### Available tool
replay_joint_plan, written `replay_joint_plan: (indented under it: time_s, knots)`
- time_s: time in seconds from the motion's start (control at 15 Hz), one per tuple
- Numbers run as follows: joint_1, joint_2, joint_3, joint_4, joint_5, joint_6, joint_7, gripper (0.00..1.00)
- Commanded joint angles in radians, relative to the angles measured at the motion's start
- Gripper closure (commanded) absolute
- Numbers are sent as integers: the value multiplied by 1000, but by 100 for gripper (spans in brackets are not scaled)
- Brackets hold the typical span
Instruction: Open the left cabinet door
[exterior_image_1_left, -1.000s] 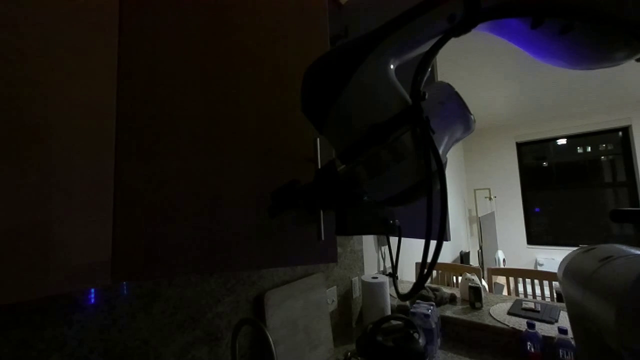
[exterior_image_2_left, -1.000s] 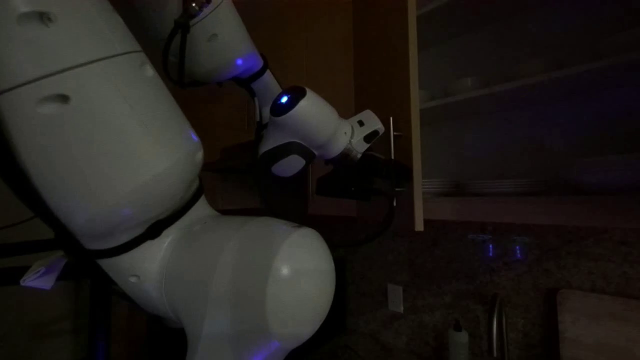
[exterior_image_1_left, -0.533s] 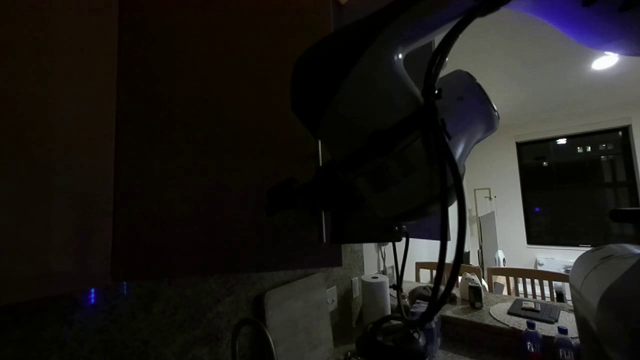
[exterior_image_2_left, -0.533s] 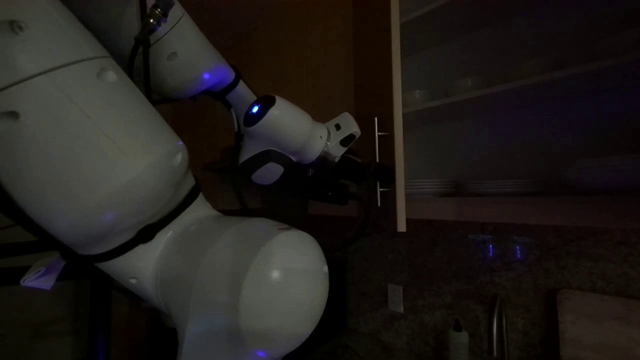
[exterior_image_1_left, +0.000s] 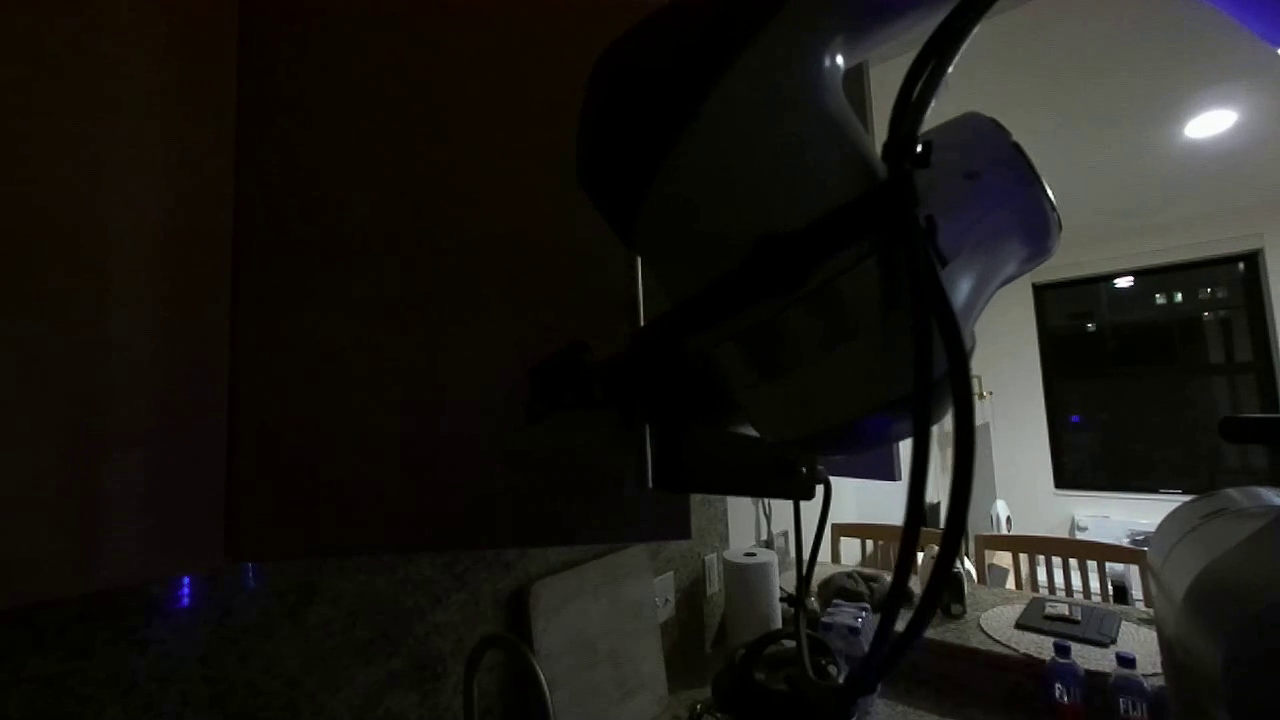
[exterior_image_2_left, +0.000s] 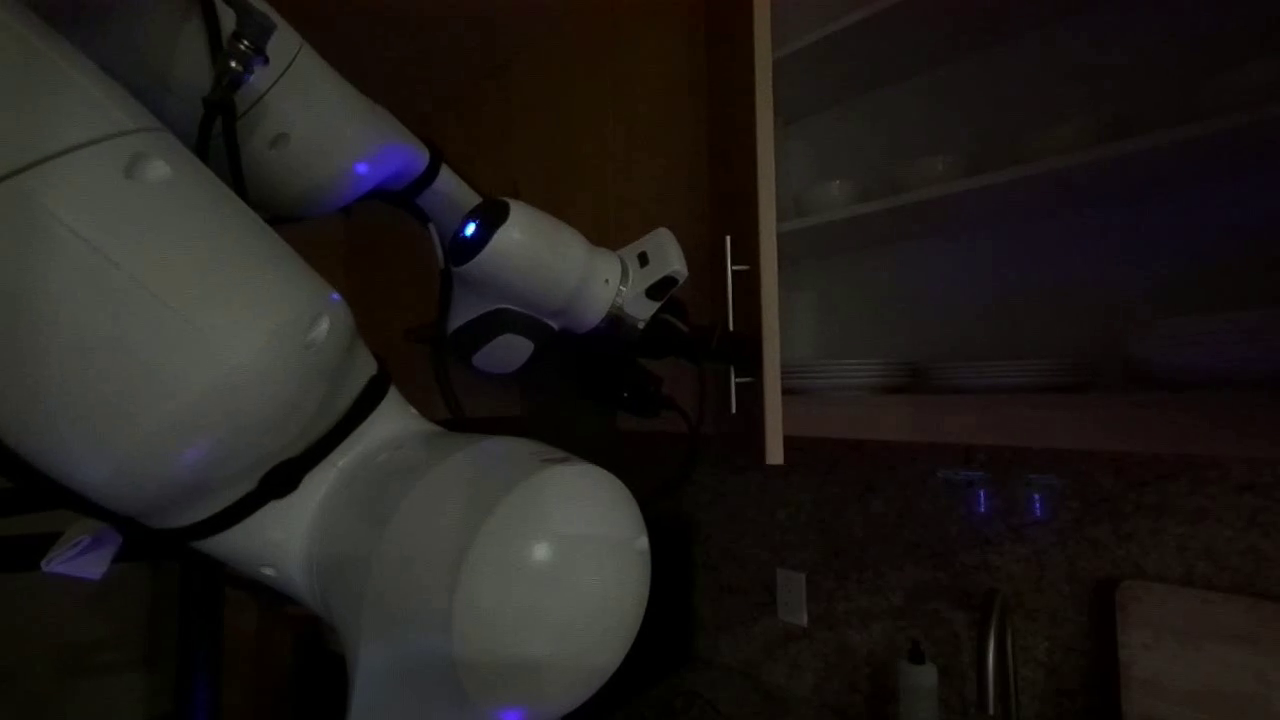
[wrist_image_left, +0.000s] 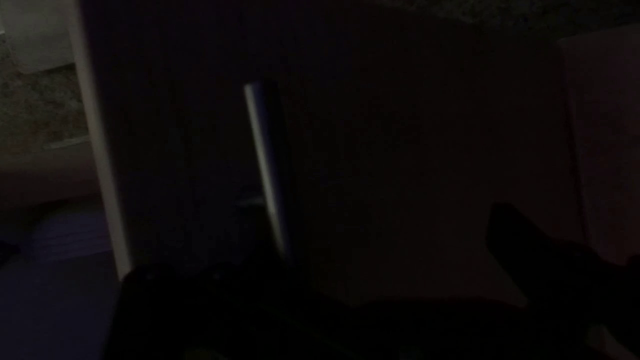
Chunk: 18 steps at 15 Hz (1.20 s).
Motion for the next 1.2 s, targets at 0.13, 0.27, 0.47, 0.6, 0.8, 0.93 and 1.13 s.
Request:
replay_joint_plan:
  time_s: [0.13, 0.27, 0.47, 0.6, 0.8, 0.93, 1.13]
  knots:
    - [117, 48, 21, 3, 191, -3, -39, 0]
    - [130, 27, 29, -7, 241, -3, -63, 0]
    - [121, 0, 43, 3, 338, -4, -132, 0]
    - [120, -20, 39, 7, 395, -4, -180, 0]
    - [84, -47, 52, 22, 497, -10, -265, 0]
    - [52, -71, 65, 24, 576, -16, -312, 0]
    - [22, -116, 73, 13, 673, -31, -374, 0]
